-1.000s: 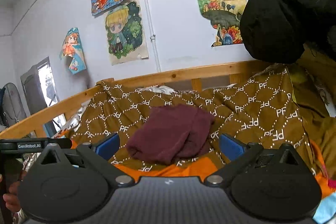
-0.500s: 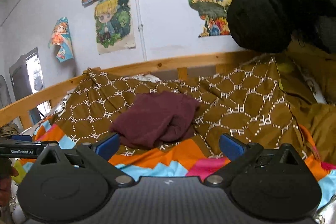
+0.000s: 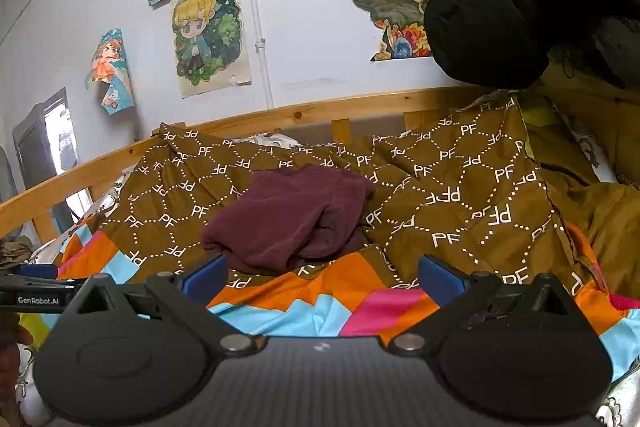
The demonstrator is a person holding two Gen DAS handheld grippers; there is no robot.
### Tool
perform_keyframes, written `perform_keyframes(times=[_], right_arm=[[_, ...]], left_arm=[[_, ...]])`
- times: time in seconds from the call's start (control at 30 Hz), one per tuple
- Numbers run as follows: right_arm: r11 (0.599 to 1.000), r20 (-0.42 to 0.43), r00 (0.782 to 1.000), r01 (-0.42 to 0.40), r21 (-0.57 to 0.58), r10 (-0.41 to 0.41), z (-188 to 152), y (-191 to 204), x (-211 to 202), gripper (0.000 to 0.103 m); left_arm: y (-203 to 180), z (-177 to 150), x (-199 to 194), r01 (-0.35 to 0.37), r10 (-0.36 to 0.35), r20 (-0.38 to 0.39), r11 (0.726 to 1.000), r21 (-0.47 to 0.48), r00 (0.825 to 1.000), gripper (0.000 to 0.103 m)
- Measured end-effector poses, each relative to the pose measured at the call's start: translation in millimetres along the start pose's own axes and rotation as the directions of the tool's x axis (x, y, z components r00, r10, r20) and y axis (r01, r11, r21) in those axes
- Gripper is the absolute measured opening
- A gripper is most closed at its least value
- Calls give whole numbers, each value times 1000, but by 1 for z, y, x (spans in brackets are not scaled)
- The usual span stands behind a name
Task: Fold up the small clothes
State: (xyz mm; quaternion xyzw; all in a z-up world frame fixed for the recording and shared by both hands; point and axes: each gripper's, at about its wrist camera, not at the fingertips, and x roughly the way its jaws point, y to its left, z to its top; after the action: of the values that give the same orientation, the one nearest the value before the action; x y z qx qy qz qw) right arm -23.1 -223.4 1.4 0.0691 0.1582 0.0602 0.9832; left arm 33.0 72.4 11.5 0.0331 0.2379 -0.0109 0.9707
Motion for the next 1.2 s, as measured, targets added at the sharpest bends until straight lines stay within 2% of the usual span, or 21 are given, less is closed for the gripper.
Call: perform_keyframes(times=[1.2], right_arm=[[1000, -4, 1000, 2, 9, -2, -1, -3, 0, 103]], left_arm=[[2, 0, 0, -6, 7, 2, 1000, -11, 1000, 102]])
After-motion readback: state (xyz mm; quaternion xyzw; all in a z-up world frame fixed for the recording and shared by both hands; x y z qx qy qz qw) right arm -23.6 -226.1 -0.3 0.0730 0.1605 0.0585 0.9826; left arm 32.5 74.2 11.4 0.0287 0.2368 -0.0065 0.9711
